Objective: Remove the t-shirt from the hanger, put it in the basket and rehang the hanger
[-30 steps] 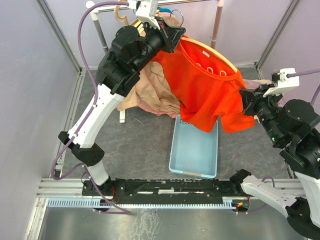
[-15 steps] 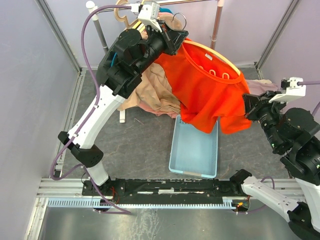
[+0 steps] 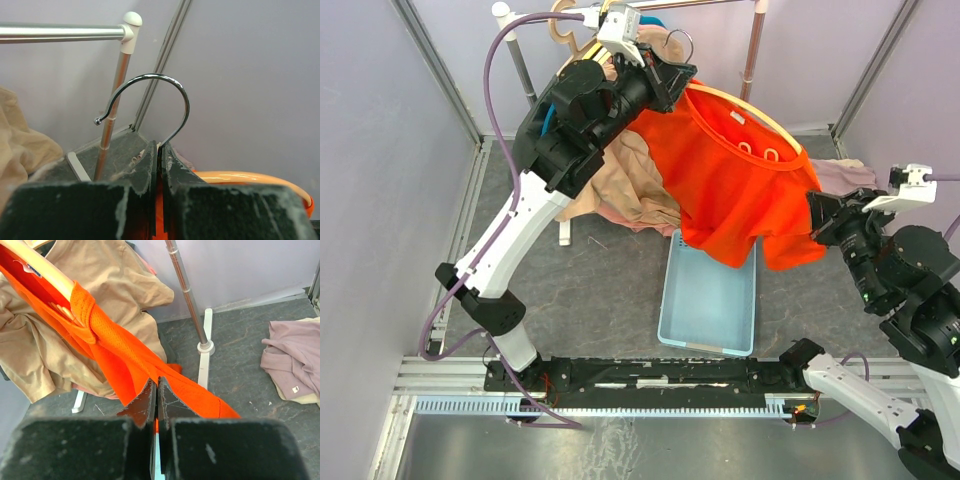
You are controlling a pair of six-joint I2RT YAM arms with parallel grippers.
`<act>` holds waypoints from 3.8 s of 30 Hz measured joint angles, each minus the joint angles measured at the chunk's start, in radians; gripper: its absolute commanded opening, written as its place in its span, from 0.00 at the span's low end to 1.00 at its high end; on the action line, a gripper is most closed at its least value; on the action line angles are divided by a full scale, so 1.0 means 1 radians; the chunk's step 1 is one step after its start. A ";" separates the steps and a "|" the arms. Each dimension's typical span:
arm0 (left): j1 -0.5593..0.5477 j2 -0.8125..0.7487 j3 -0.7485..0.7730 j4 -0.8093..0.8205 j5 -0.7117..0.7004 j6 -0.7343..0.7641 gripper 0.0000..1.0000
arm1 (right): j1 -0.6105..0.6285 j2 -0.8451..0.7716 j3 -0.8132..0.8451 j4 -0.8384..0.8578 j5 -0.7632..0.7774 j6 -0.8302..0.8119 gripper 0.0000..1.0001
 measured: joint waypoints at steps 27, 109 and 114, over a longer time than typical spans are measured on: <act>-0.007 -0.003 0.103 -0.028 -0.014 -0.114 0.03 | 0.002 -0.017 -0.102 -0.042 0.016 0.054 0.39; -0.040 -0.012 -0.122 -0.134 0.288 0.156 0.03 | 0.001 0.652 0.671 -0.393 -0.464 -0.138 0.33; -0.041 -0.027 -0.125 -0.132 0.290 0.161 0.03 | 0.002 0.663 0.671 -0.387 -0.472 -0.137 0.20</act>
